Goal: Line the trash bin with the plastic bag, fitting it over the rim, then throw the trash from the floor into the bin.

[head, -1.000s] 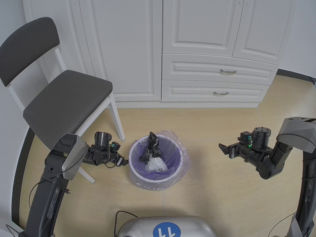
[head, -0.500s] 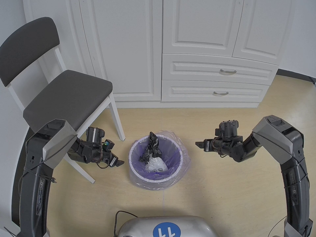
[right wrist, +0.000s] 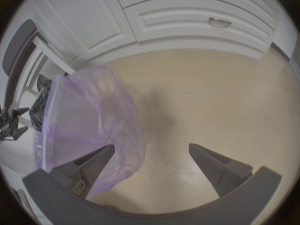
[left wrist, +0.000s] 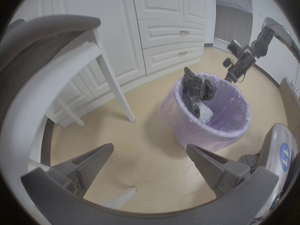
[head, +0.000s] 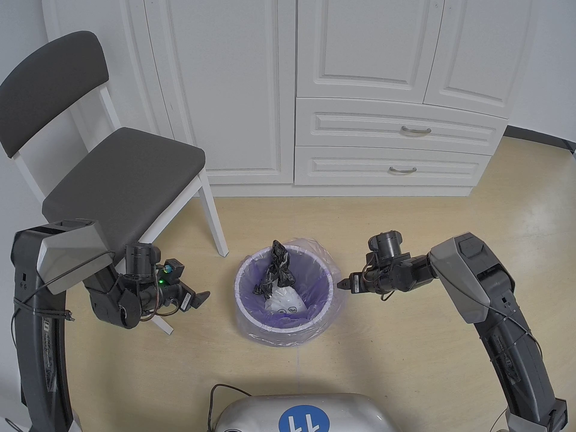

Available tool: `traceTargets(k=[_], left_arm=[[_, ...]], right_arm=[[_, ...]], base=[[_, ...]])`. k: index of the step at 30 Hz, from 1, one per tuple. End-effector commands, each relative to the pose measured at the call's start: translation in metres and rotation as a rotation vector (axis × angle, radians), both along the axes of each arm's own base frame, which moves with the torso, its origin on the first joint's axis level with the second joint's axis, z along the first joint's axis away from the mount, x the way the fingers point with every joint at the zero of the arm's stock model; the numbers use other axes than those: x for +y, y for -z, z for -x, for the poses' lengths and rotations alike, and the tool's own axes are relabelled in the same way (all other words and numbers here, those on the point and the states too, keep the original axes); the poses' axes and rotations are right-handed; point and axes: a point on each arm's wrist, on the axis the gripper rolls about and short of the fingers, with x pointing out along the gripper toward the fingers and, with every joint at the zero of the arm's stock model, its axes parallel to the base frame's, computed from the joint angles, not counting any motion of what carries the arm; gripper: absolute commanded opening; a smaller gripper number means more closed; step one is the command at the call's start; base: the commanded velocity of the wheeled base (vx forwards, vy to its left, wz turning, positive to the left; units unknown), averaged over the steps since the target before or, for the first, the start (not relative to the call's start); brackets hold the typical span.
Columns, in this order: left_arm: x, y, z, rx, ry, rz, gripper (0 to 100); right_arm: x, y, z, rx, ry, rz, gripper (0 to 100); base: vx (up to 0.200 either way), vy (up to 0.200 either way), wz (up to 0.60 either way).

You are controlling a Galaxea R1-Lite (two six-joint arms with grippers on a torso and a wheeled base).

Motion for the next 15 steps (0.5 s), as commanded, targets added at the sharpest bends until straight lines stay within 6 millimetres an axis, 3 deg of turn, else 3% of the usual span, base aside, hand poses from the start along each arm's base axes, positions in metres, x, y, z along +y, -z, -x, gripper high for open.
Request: traceTargets(k=[1, 14, 15], left_arm=[[0.008, -0.013, 0.019, -0.036, -0.003, 0.026, 100], [0.0, -0.022, 0.038, -0.102, 0.036, 0.096, 100], [0.0, -0.022, 0.041, -0.106, 0.036, 0.096, 100]], right_arm=[[0.006, 0.035, 0.003, 0.076, -0.067, -0.025, 100], [-0.001, 0.032, 0.001, 0.083, -0.083, -0.07, 100], [-0.005, 0.016, -0.004, 0.059, -0.062, -0.087, 100]], base=[[0.0, 0.0, 0.0], [0.0, 0.0, 0.0], [0.0, 0.0, 0.0]])
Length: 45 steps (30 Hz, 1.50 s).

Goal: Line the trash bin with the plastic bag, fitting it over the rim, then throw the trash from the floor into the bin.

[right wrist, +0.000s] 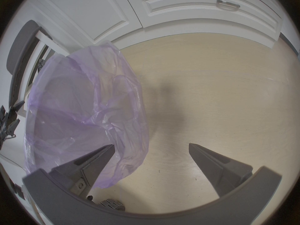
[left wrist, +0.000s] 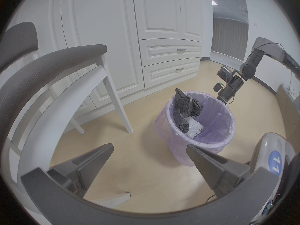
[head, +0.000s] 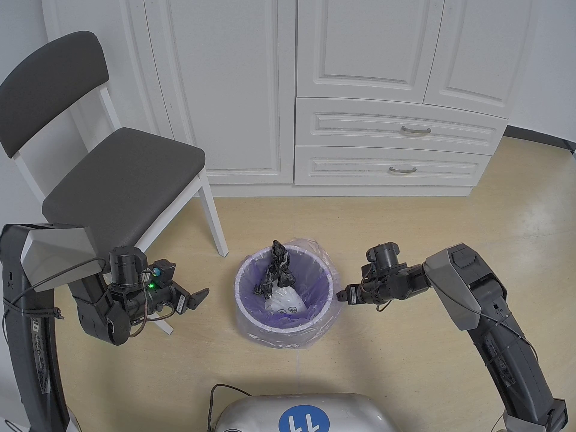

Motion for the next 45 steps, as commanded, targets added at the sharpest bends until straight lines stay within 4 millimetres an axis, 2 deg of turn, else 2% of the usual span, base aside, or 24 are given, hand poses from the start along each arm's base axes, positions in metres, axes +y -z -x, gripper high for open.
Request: traceTargets(k=[1, 3, 4, 9, 12, 13, 14, 17, 20, 23, 35, 38, 39, 40, 41, 45], left_arm=[[-0.001, -0.003, 0.006, -0.005, 0.005, 0.002, 100], [0.0, -0.003, 0.006, -0.011, 0.003, 0.004, 100], [0.0, -0.003, 0.007, -0.014, 0.003, 0.004, 100], [0.0, -0.001, 0.008, -0.008, -0.005, 0.017, 100], [0.0, 0.001, 0.008, -0.001, -0.006, 0.019, 100], [0.0, 0.002, 0.009, 0.004, -0.005, 0.02, 100], [0.0, 0.002, 0.009, 0.004, -0.005, 0.02, 100], [0.001, 0.003, 0.01, 0.001, -0.005, 0.02, 100], [0.001, 0.004, 0.01, -0.025, -0.01, 0.033, 100], [0.001, 0.003, 0.011, -0.037, -0.018, 0.05, 100], [0.002, -0.001, 0.012, -0.052, -0.024, 0.059, 100], [0.003, -0.003, 0.013, -0.06, -0.026, 0.067, 100], [0.002, -0.004, 0.014, -0.059, -0.028, 0.078, 100], [0.002, -0.004, 0.014, -0.057, -0.028, 0.079, 100], [-0.001, -0.009, 0.018, -0.052, -0.032, 0.112, 100], [-0.022, -0.022, 0.027, -0.037, -0.008, 0.188, 100]], right_arm=[[-0.007, -0.032, -0.008, -0.043, 0.044, -0.038, 100], [-0.016, -0.061, -0.011, -0.058, 0.086, -0.096, 100], [-0.022, -0.066, -0.011, -0.045, 0.088, -0.128, 100], [-0.047, -0.07, -0.018, -0.037, 0.093, -0.188, 100], [-0.049, -0.061, -0.02, -0.033, 0.1, -0.183, 100], [-0.047, -0.035, -0.017, 0.014, 0.099, -0.157, 100], [-0.046, -0.026, -0.015, 0.022, 0.096, -0.135, 100], [-0.045, -0.017, -0.013, 0.01, 0.071, -0.074, 100], [-0.032, 0.01, -0.006, 0.0, 0.022, 0.047, 100], [-0.022, 0.015, -0.003, -0.014, -0.022, 0.069, 100], [-0.01, 0.018, -0.004, -0.071, -0.108, -0.003, 100], [-0.016, 0.004, -0.008, -0.081, -0.088, -0.009, 100], [-0.018, -0.013, -0.012, -0.104, -0.078, -0.022, 100], [-0.019, -0.017, -0.012, -0.108, -0.074, -0.025, 100], [-0.027, -0.042, -0.012, -0.106, -0.043, -0.043, 100], [-0.039, -0.061, 0.003, -0.059, -0.009, -0.044, 100]], base=[[0.0, 0.0, 0.0], [0.0, 0.0, 0.0], [0.0, 0.0, 0.0], [0.0, 0.0, 0.0], [0.0, 0.0, 0.0], [0.0, 0.0, 0.0], [0.0, 0.0, 0.0], [0.0, 0.0, 0.0], [0.0, 0.0, 0.0], [0.0, 0.0, 0.0], [0.0, 0.0, 0.0], [0.0, 0.0, 0.0], [0.0, 0.0, 0.0], [0.0, 0.0, 0.0], [0.0, 0.0, 0.0], [0.0, 0.0, 0.0]])
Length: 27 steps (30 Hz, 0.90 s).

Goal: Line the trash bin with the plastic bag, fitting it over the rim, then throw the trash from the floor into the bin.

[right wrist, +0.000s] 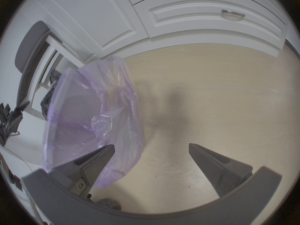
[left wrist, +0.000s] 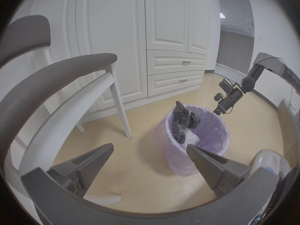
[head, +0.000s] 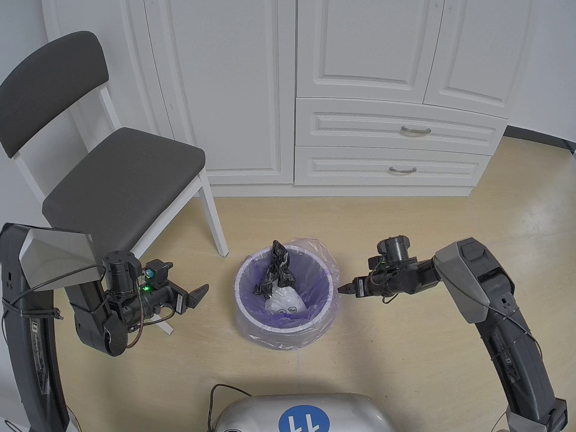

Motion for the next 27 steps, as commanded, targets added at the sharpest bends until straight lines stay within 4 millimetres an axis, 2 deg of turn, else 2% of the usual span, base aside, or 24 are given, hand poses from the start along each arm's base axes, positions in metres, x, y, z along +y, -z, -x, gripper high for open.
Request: traceTargets(k=[1, 5, 6, 10, 13, 17, 18, 21, 24, 25, 27], left_arm=[[-0.025, -0.016, 0.012, 0.008, 0.037, 0.073, 100], [-0.037, -0.016, 0.017, 0.013, 0.0, 0.059, 100], [-0.045, -0.018, 0.019, 0.012, -0.052, 0.072, 100], [-0.06, -0.037, 0.024, 0.007, -0.06, 0.157, 100], [-0.061, -0.047, 0.026, 0.011, -0.088, 0.146, 100], [-0.06, -0.057, 0.022, -0.004, -0.17, 0.128, 100], [-0.059, -0.064, 0.023, -0.016, -0.221, 0.117, 100], [-0.058, -0.084, 0.032, -0.053, -0.247, 0.125, 100], [-0.058, -0.107, 0.042, -0.11, -0.259, 0.162, 100], [-0.057, -0.125, 0.052, -0.147, -0.259, 0.195, 100], [-0.053, -0.144, 0.064, -0.184, -0.257, 0.214, 100]], right_arm=[[-0.025, -0.05, 0.016, 0.028, 0.06, -0.012, 100], [-0.037, -0.056, 0.028, 0.023, 0.091, -0.013, 100], [-0.042, -0.061, 0.04, -0.009, 0.115, -0.029, 100], [-0.047, -0.084, 0.062, -0.125, 0.157, -0.066, 100], [-0.046, -0.103, 0.082, -0.208, 0.166, -0.092, 100], [-0.038, -0.113, 0.097, -0.263, 0.167, -0.108, 100], [-0.029, -0.121, 0.104, -0.308, 0.184, -0.104, 100], [-0.022, -0.141, 0.11, -0.388, 0.249, -0.075, 100], [-0.019, -0.166, 0.126, -0.444, 0.28, -0.069, 100], [-0.017, -0.182, 0.138, -0.48, 0.286, -0.075, 100], [-0.015, -0.203, 0.154, -0.526, 0.276, -0.097, 100]], base=[[0.0, 0.0, 0.0], [0.0, 0.0, 0.0], [0.0, 0.0, 0.0], [0.0, 0.0, 0.0], [0.0, 0.0, 0.0], [0.0, 0.0, 0.0], [0.0, 0.0, 0.0], [0.0, 0.0, 0.0], [0.0, 0.0, 0.0], [0.0, 0.0, 0.0], [0.0, 0.0, 0.0]])
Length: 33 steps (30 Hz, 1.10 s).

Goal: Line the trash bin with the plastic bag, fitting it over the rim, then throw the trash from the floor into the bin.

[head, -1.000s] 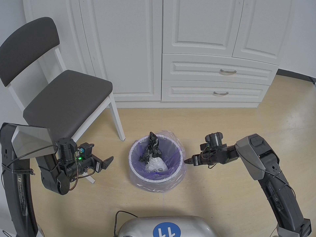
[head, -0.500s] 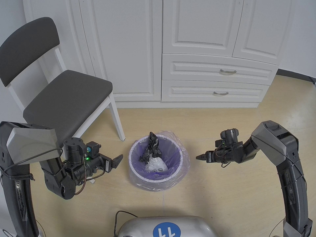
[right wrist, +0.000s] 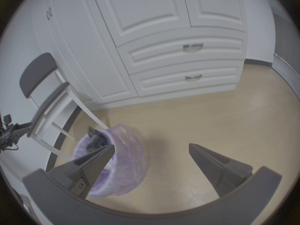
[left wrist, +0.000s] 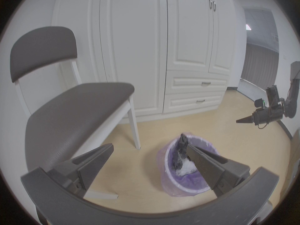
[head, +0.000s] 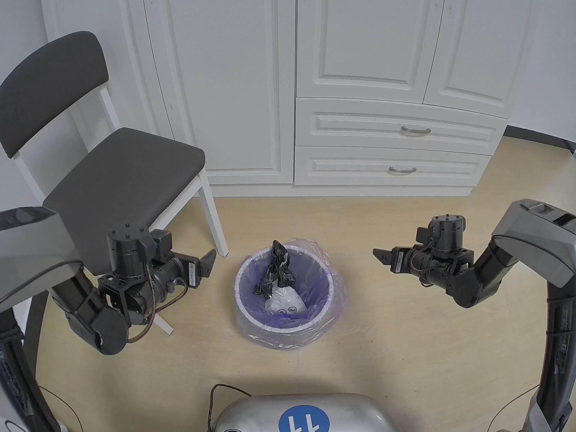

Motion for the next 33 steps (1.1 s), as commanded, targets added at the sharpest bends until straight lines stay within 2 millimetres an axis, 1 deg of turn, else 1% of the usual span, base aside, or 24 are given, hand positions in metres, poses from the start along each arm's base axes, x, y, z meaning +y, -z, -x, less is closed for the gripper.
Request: traceTargets(k=[1, 2, 4, 6, 9, 13, 15, 16, 17, 18, 19, 20, 22, 25, 28, 30, 33], left_arm=[[0.005, -0.072, 0.036, -0.167, -0.008, 0.078, 100], [0.006, -0.078, 0.04, -0.179, -0.008, 0.083, 100], [0.01, -0.095, 0.049, -0.227, -0.008, 0.103, 100], [0.013, -0.111, 0.057, -0.272, -0.009, 0.12, 100], [0.019, -0.145, 0.071, -0.346, -0.015, 0.145, 100], [0.032, -0.187, 0.088, -0.369, -0.037, 0.152, 100], [0.036, -0.198, 0.094, -0.367, -0.046, 0.149, 100], [0.04, -0.211, 0.101, -0.378, -0.055, 0.151, 100], [0.041, -0.213, 0.101, -0.381, -0.058, 0.152, 100], [0.046, -0.225, 0.108, -0.394, -0.075, 0.153, 100], [0.048, -0.227, 0.11, -0.394, -0.081, 0.152, 100], [0.053, -0.234, 0.116, -0.4, -0.096, 0.149, 100], [0.058, -0.242, 0.129, -0.405, -0.12, 0.148, 100], [0.066, -0.251, 0.148, -0.411, -0.139, 0.147, 100], [0.073, -0.259, 0.162, -0.414, -0.158, 0.143, 100], [0.076, -0.261, 0.168, -0.417, -0.167, 0.142, 100], [0.076, -0.261, 0.168, -0.417, -0.167, 0.142, 100]], right_arm=[[0.011, -0.082, 0.051, -0.185, -0.005, -0.037, 100], [0.01, -0.09, 0.056, -0.201, -0.006, -0.041, 100], [0.005, -0.113, 0.071, -0.255, -0.007, -0.052, 100], [0.0, -0.131, 0.082, -0.305, -0.004, -0.061, 100], [-0.009, -0.164, 0.099, -0.396, 0.005, -0.059, 100], [-0.019, -0.2, 0.118, -0.477, 0.004, 0.013, 100], [-0.023, -0.212, 0.123, -0.487, 0.01, 0.026, 100], [-0.027, -0.228, 0.131, -0.495, 0.013, 0.028, 100], [-0.027, -0.23, 0.132, -0.5, 0.014, 0.027, 100], [-0.03, -0.245, 0.144, -0.507, 0.014, 0.025, 100], [-0.031, -0.249, 0.146, -0.509, 0.014, 0.024, 100], [-0.034, -0.259, 0.155, -0.513, 0.018, 0.024, 100], [-0.037, -0.272, 0.167, -0.522, 0.021, 0.023, 100], [-0.043, -0.289, 0.181, -0.528, 0.053, 0.032, 100], [-0.051, -0.305, 0.195, -0.531, 0.081, 0.037, 100], [-0.057, -0.311, 0.207, -0.538, 0.098, 0.039, 100], [-0.057, -0.311, 0.207, -0.538, 0.098, 0.039, 100]], base=[[0.0, 0.0, 0.0], [0.0, 0.0, 0.0], [0.0, 0.0, 0.0], [0.0, 0.0, 0.0], [0.0, 0.0, 0.0], [0.0, 0.0, 0.0], [0.0, 0.0, 0.0], [0.0, 0.0, 0.0], [0.0, 0.0, 0.0], [0.0, 0.0, 0.0], [0.0, 0.0, 0.0], [0.0, 0.0, 0.0], [0.0, 0.0, 0.0], [0.0, 0.0, 0.0], [0.0, 0.0, 0.0], [0.0, 0.0, 0.0], [0.0, 0.0, 0.0]])
